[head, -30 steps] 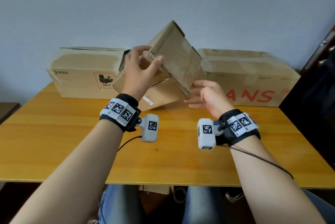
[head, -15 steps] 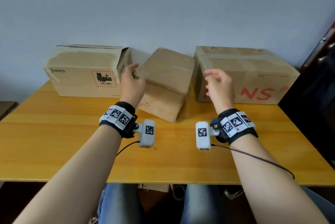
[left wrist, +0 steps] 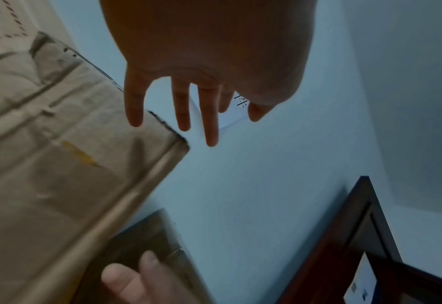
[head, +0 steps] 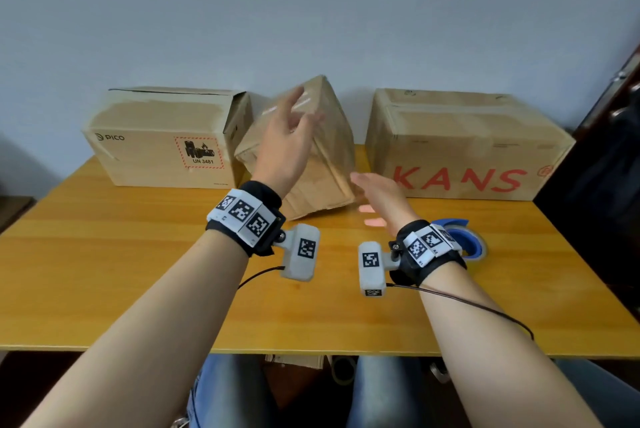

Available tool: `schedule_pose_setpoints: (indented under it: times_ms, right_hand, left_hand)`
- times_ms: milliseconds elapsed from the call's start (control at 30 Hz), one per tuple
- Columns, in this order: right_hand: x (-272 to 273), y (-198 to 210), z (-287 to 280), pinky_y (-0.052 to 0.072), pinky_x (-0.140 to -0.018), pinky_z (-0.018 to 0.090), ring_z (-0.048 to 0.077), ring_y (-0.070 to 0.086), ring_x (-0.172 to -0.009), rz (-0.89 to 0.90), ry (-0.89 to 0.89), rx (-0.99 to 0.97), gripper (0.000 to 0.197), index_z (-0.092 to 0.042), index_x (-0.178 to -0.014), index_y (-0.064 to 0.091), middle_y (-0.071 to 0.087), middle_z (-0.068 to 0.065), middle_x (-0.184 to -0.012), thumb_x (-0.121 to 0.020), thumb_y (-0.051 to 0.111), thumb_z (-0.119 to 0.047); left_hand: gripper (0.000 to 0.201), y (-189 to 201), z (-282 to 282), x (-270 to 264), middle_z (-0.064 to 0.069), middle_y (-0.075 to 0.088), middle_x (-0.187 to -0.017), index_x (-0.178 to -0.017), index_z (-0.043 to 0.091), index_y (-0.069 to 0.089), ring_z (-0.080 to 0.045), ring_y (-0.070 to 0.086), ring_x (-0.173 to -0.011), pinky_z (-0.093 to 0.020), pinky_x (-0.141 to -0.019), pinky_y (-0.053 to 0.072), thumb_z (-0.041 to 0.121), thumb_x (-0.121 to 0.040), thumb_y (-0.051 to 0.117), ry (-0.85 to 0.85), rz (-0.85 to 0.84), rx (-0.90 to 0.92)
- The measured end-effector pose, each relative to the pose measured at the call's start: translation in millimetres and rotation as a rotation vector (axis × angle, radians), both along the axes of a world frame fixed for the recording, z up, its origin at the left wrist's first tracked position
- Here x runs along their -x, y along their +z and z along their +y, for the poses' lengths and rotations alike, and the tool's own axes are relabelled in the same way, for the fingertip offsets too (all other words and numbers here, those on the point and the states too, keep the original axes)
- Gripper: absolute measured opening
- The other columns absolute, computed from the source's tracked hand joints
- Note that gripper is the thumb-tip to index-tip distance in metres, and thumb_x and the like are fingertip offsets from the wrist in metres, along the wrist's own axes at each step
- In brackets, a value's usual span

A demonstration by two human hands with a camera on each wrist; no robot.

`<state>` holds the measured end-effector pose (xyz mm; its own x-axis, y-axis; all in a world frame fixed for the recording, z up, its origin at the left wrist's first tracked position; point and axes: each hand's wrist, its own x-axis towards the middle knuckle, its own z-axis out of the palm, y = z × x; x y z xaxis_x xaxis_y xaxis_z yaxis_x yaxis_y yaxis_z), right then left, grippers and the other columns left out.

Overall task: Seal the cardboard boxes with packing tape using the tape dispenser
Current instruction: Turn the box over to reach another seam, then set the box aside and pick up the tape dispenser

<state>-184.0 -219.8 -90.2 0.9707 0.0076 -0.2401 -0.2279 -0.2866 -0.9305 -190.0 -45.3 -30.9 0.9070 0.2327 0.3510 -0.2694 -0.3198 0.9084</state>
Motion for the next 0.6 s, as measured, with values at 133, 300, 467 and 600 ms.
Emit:
schedule_pose_setpoints:
  times_ms: [133, 300, 467, 600]
  right_hand:
    - [-1, -5, -18, 0.046, -0.087, 0.031, 0.006, 0.057, -0.095, -0.110, -0.106, 0.034, 0.018, -0.028, -0.114, 0.065, 0.060, -0.015, -0.103, -0.100, 0.055, -0.032]
    - [-14, -18, -46, 0.037, -0.108, 0.052, 0.026, 0.051, -0.124, -0.174, -0.178, 0.350, 0.022, -0.046, -0.092, 0.069, 0.064, -0.015, -0.111, -0.084, 0.051, -0.036]
    - [-8, -19, -87, 0.012, -0.110, 0.070, 0.042, 0.020, -0.143, 0.026, -0.152, 0.843, 0.046, -0.043, -0.116, 0.065, 0.048, 0.004, -0.135, -0.089, 0.044, -0.011]
    - [-7, -32, -129, 0.042, -0.104, 0.046, 0.036, 0.047, -0.130, 0.142, 0.037, 0.979, 0.048, -0.023, -0.137, 0.058, 0.044, 0.011, -0.150, -0.095, 0.044, -0.004]
  left_hand:
    - [0.040, -11, 5, -10, 0.026, 0.061, -0.104, -0.138, 0.022, 0.053, 0.017, 0.053, -0.102, -0.029, -0.104, 0.043, 0.029, -0.098, 0.048, 0.118, 0.017, 0.059]
    - [0.051, -36, 21, -19, -0.003, 0.030, -0.152, -0.138, 0.035, 0.047, -0.029, 0.024, -0.140, -0.056, -0.115, 0.026, 0.028, -0.088, 0.052, 0.357, 0.136, -0.024]
    - [0.043, -42, 8, -27, -0.011, 0.019, -0.158, -0.133, 0.036, 0.050, -0.035, 0.016, -0.145, -0.054, -0.116, 0.022, 0.032, -0.091, 0.056, 0.345, 0.374, 0.004]
    - [0.028, -45, -17, -28, -0.011, 0.019, -0.150, -0.123, 0.029, 0.060, -0.032, 0.020, -0.139, -0.047, -0.111, 0.027, 0.033, -0.095, 0.056, 0.340, 0.377, -0.053]
